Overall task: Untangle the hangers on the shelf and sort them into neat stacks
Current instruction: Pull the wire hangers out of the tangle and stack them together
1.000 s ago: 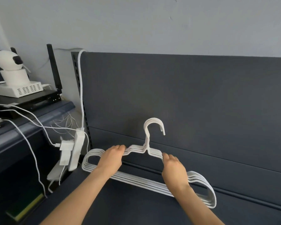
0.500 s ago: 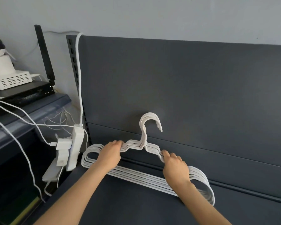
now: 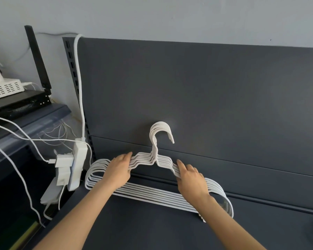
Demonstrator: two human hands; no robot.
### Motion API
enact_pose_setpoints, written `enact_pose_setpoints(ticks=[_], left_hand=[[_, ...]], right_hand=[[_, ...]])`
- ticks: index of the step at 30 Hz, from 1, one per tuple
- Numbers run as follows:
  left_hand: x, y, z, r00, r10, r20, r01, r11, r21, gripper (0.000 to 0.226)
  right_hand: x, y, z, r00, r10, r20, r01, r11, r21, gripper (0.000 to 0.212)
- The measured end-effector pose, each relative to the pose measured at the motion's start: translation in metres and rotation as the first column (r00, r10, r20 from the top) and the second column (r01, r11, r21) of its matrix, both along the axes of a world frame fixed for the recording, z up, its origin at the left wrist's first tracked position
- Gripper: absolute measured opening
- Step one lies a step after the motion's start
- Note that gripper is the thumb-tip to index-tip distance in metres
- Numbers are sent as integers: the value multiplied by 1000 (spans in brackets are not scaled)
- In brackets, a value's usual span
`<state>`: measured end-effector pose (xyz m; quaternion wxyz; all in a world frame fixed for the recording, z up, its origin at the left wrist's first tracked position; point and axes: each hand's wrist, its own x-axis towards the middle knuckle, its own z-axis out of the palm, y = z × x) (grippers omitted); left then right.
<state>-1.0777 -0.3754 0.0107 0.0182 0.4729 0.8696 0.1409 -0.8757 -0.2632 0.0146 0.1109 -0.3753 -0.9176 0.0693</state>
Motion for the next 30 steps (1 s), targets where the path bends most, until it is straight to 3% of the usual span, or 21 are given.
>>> enact_pose_setpoints(ticks=[4,8,10,14,16,19,24,30], left_hand=[[14,-5,3,994,59,-93,-58,998,14,68],[51,-20,9,986,136,-93,-115,972,203,60],[76,-26,13,991,111,-76,-88,962,259,52],[136,-23,21,999,-33,9,30,973,231,45],[171,-14,21,994,-107,36,98,976,194,43],[227,2,17,979,-192,62,183,974,132,41],[331,30,4,959,-243,148,231,968,95,40],[455,62,-2,930,-271,248,265,962,60,38]], right_hand=[[23,-2,1,1000,-20,2,20,999,48,59],[57,-3,-2,999,-20,-42,30,970,243,64],[76,-6,-1,998,-7,-55,21,963,267,64],[125,-11,-4,1000,3,-20,2,977,213,50],[154,-13,0,1000,0,-20,2,995,101,41],[206,-8,2,1000,-19,8,19,999,38,45],[314,6,-1,999,-40,21,40,999,9,51],[438,30,-4,993,-112,19,113,993,-29,42]])
